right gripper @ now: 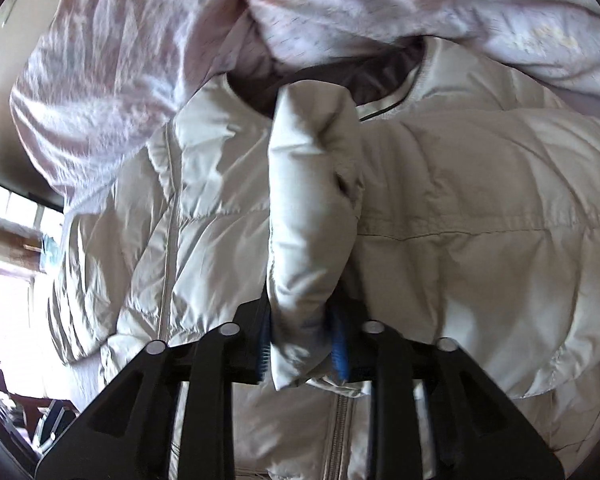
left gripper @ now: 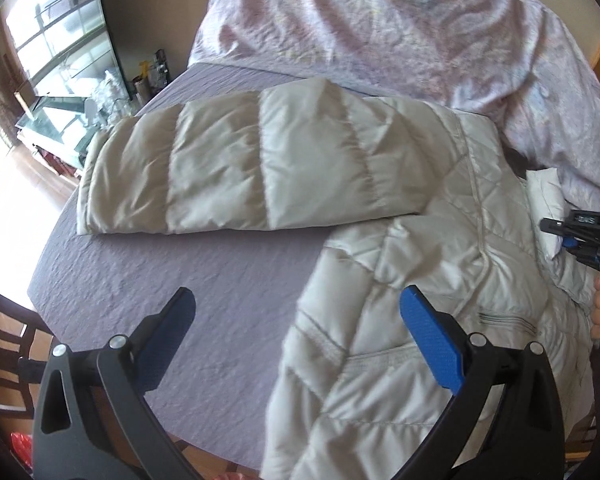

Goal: Fold large clothes
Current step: 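Fold the held sleeve across the jacket body with the right tool, then grasp the other sleeve cuff with the left tool while the right tool pinches the jacket front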

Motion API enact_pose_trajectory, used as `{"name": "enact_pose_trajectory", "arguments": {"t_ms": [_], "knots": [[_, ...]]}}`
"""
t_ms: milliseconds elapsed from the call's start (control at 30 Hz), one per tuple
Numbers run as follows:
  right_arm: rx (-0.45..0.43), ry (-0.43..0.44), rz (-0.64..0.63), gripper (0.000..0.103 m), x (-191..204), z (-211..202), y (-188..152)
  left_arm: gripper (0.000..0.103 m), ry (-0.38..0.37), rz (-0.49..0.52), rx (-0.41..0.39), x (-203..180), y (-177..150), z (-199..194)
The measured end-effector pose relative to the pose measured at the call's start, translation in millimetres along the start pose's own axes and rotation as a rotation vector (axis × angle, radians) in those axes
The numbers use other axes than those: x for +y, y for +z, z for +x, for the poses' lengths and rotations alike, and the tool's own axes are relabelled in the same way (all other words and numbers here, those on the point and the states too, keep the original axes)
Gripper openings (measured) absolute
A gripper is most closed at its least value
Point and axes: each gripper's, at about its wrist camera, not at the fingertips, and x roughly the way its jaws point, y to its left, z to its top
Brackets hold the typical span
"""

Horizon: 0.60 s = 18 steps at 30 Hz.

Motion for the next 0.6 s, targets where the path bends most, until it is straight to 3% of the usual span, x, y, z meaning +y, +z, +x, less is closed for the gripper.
{"name": "enact_pose_trajectory", "arguments": {"t_ms": [133,267,400,600], "knots": [[-0.062,0.051,0.024,0.039,-5,-19,6,0.101,0.014,-0.025,0.012,18,4,5],[-0.119,0.026,0.069,0.039,-14,-27,14,0.101,0.027,-0.046,0.019,36,10,11],[-0.079,-0.035,0.120,0.039,-23,-6,16,0.101,0.040,-0.059,0.026,47,17,18],[-0.012,-0.093,0.072,0.039,-6,23,9,0.101,0.075,-0.094,0.031,68,24,27]]}}
